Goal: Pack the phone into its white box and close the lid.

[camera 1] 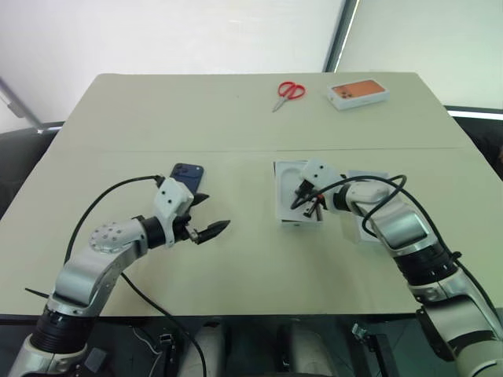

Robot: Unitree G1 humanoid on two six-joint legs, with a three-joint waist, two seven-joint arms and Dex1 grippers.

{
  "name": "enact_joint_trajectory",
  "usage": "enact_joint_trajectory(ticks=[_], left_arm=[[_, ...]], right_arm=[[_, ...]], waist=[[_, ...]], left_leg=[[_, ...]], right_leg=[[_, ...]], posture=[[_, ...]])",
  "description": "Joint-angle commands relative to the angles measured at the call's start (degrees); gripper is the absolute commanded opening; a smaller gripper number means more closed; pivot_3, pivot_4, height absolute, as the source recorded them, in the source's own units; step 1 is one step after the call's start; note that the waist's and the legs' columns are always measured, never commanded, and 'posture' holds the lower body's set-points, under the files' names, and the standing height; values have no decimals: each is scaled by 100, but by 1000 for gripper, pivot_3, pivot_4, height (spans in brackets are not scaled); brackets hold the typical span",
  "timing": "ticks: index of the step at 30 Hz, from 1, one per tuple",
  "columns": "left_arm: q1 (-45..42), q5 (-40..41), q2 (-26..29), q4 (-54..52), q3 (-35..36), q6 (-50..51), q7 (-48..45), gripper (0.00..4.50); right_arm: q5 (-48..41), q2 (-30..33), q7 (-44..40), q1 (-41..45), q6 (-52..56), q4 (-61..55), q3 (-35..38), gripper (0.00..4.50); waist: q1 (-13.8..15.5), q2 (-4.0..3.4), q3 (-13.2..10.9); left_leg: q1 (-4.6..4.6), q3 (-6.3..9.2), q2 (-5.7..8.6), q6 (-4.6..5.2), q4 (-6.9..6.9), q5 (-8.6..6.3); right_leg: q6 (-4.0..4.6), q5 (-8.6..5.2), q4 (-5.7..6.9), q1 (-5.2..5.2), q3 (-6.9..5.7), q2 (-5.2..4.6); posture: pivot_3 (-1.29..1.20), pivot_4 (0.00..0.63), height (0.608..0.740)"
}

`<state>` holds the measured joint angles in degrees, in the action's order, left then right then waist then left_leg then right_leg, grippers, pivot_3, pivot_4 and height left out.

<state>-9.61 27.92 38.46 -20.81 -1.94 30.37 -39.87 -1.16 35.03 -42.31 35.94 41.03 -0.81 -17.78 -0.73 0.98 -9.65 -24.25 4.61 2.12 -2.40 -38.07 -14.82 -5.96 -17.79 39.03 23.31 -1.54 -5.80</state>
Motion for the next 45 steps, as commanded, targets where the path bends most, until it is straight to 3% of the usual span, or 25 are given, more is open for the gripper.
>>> enact_joint_trajectory(ticks=[1,11,22,32,45], left_arm=[[61,-96,97,-28,215,-138,-100,4500],[60,-177,-2,75,331,-144,-181,4500],[18,-245,-170,47,309,-162,-154,4500],[100,-248,-204,2,355,-169,-89,4500],[44,-198,-253,-8,379,-122,-113,4500]], right_arm=[[25,224,-350,-92,3,-220,-111,52],[465,615,-662,-43,-774,-89,-216,52],[961,225,-588,380,-1700,760,-368,52],[838,175,-714,564,-1537,692,11,52],[1130,-318,-500,918,-2093,1989,-136,52]], waist=[[-2,0,0],[-1,0,0],[-8,0,0],[-6,-2,-1],[-20,-3,-2]], left_leg=[[0,0,0,1,0,0],[4,1,0,3,0,-2],[4,0,-1,2,-1,-1],[4,1,-1,2,-1,-1],[5,-1,-1,-1,0,0]], right_leg=[[0,0,0,0,0,0],[-1,0,1,-4,-2,1],[-1,0,2,-2,-1,3],[-1,0,3,-1,-1,3],[-1,0,4,0,-1,4]], posture=[[0,150,697],[0,150,697],[0,150,697],[0,150,697],[0,150,697]])
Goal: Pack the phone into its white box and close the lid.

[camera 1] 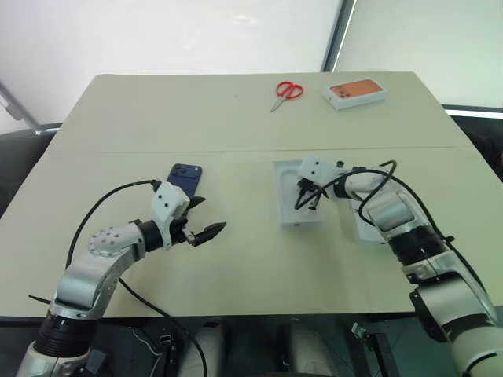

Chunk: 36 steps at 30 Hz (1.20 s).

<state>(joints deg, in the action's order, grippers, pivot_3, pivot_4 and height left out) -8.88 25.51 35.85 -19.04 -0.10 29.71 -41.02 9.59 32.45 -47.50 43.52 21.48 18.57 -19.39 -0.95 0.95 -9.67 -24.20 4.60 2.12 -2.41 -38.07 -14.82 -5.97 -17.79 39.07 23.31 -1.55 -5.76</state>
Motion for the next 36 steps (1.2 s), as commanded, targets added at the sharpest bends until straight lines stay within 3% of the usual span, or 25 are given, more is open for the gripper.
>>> enact_joint_trajectory(ticks=[1,5,8,13,18,21,29,36], left_arm=[[-11,54,13,-204,218,-42,13,4500],[62,84,17,-280,342,48,95,4500],[-81,520,-154,-198,1146,697,780,4500],[-968,1500,-670,358,2534,2553,2426,4500],[-2084,1437,-549,1485,2755,4326,3222,4500],[-2729,1421,-508,2133,2616,4955,3194,4500],[-3320,865,-214,3668,1584,4744,2416,4500],[-3362,789,-260,3845,1042,4904,1800,4500]], right_arm=[[72,-85,-5,150,-148,73,8,52],[80,-100,-63,100,-155,-47,48,52],[-241,-112,-67,144,-18,-875,425,52],[-781,-632,-99,47,1005,-2228,480,52],[-591,-1167,120,-253,1303,-2676,-233,52],[-330,-1513,461,-287,1256,-2395,-637,52],[59,-2210,938,-234,1025,-1538,-1162,52],[156,-2452,1044,-214,927,-1256,-1126,52]], waist=[[3,0,0],[6,0,0],[-9,-6,-5],[-8,-4,-4],[24,-3,-3],[9,-1,-3],[-48,-1,-1],[14,-3,2]], left_leg=[[0,0,0,0,0,0],[0,0,0,-1,0,1],[-1,0,-1,0,0,0],[-7,8,-8,0,-5,0],[-6,11,3,-18,-7,10],[-7,12,13,-40,-8,23],[-9,10,10,-55,1,31],[-2,12,12,-59,2,33]], right_leg=[[0,0,0,0,0,0],[0,0,0,0,0,0],[0,0,1,3,1,0],[-1,0,14,11,-2,12],[-2,1,14,8,-1,11],[-2,1,14,9,-1,12],[-1,1,23,24,3,15],[-1,1,26,16,5,10]], posture=[[0,150,697],[0,150,697],[0,150,697],[0,150,697],[0,150,697],[0,150,697],[0,150,697],[0,150,697]])
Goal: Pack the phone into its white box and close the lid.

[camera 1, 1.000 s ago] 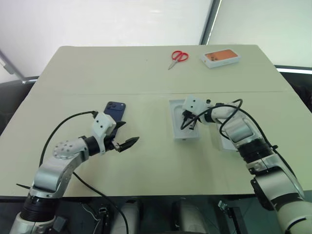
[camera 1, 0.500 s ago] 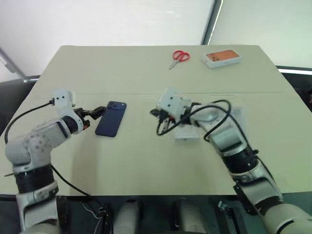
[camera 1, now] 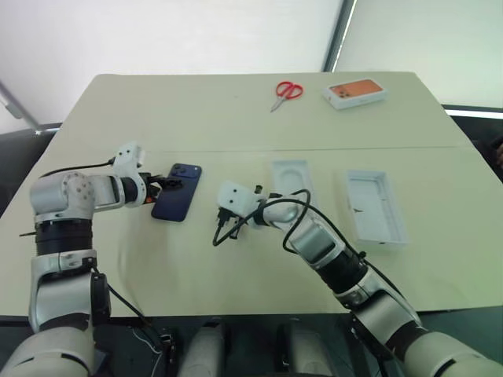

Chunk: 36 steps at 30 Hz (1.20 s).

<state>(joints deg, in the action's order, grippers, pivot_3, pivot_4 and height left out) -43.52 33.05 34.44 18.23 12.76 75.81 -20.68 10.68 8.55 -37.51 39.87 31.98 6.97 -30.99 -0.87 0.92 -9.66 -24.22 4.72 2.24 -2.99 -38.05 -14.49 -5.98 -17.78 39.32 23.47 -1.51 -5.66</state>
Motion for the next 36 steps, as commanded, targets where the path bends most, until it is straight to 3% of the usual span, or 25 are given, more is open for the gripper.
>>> enact_joint_trajectory(ticks=[1,4,5,7,11,18,24,30,33,36], left_arm=[[120,151,-188,0,-207,458,-311,4500],[178,374,-386,-339,-39,868,-423,4500],[220,423,-484,-480,60,1002,-415,4240],[294,478,-719,-712,310,1250,-334,3664],[392,426,-1158,-1072,799,1617,-111,1713],[478,713,-1479,-1233,1313,1669,196,1713],[557,1189,-1533,-1327,1397,1669,397,1713],[600,1082,-1415,-1602,1227,1669,492,1713],[620,1174,-1416,-1722,1221,1669,434,2533],[622,1243,-1470,-1686,1266,1669,535,4083]], right_arm=[[56,-66,48,144,-133,-94,42,52],[71,-59,43,118,-161,-118,60,52],[72,-45,36,104,-177,-138,64,17],[72,-23,26,84,-205,-158,69,0],[79,-5,6,70,-285,-159,58,0],[96,-12,-6,88,-368,-112,43,0],[122,29,-26,98,-409,-139,77,0],[-11,270,-146,133,-194,-657,393,0],[-74,480,-271,90,-35,-977,544,0],[-89,649,-368,38,42,-1171,592,0]], waist=[[10,0,1],[14,0,1],[14,0,1],[18,0,1],[2,1,2],[-19,2,2],[-13,2,2],[-16,4,1],[-14,4,1],[-14,4,1]], left_leg=[[0,0,0,0,0,0],[0,3,1,1,0,0],[0,3,1,1,0,0],[0,3,0,1,-1,-1],[0,5,1,1,-2,-1],[0,3,-1,1,-2,-1],[0,4,-4,1,-2,-1],[-3,3,-4,0,-1,-1],[-3,4,-4,0,-1,-1],[-3,3,-3,0,-1,-1]], right_leg=[[0,0,0,-1,0,-2],[0,0,1,-1,0,-1],[0,0,1,-1,0,-1],[0,0,0,-2,0,-2],[0,0,0,-3,-1,-1],[0,0,0,-1,-1,0],[0,0,0,0,-1,0],[0,0,0,2,0,0],[0,0,0,2,0,0],[0,0,-1,2,0,0]], posture=[[0,150,697],[0,150,697],[0,150,697],[0,150,697],[0,150,697],[0,150,697],[0,150,697],[0,150,697],[0,150,697],[0,150,697]])
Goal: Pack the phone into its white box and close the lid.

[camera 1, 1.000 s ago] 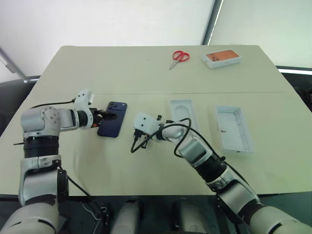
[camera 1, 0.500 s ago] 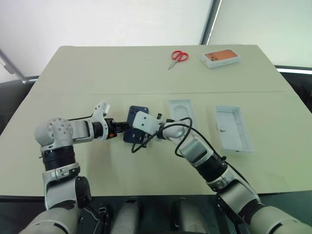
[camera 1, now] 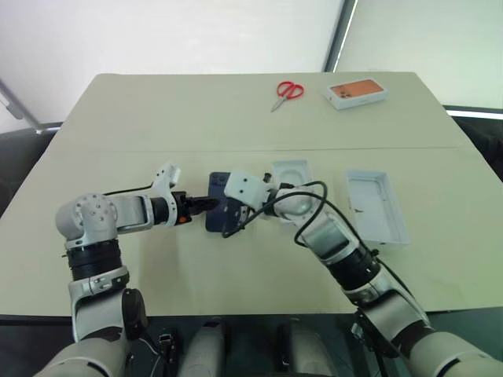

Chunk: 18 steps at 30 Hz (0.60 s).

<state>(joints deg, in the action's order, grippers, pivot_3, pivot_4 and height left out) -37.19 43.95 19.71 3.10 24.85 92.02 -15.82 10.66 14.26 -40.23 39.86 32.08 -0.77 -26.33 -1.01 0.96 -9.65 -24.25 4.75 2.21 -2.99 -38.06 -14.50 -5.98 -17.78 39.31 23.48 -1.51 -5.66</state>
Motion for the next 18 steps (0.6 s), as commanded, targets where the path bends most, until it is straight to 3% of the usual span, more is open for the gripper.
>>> enact_joint_trajectory(ticks=[1,7,18], left_arm=[[-11,218,-36,-151,72,48,119,4445],[0,722,-176,-49,76,48,438,4445],[217,1435,-396,-94,2,48,1108,4445]], right_arm=[[-90,156,-127,36,55,-430,155,0],[38,574,-304,-44,-90,-384,-15,0],[420,543,-240,-260,-651,191,-524,0]], waist=[[0,0,0],[21,0,0],[25,1,1]], left_leg=[[0,0,0,0,0,0],[-1,-1,0,1,0,0],[0,0,-1,0,0,0]], right_leg=[[0,0,0,0,0,0],[0,0,-2,0,0,-1],[0,0,-4,-3,-1,-4]], posture=[[0,150,697],[0,150,697],[0,150,697]])
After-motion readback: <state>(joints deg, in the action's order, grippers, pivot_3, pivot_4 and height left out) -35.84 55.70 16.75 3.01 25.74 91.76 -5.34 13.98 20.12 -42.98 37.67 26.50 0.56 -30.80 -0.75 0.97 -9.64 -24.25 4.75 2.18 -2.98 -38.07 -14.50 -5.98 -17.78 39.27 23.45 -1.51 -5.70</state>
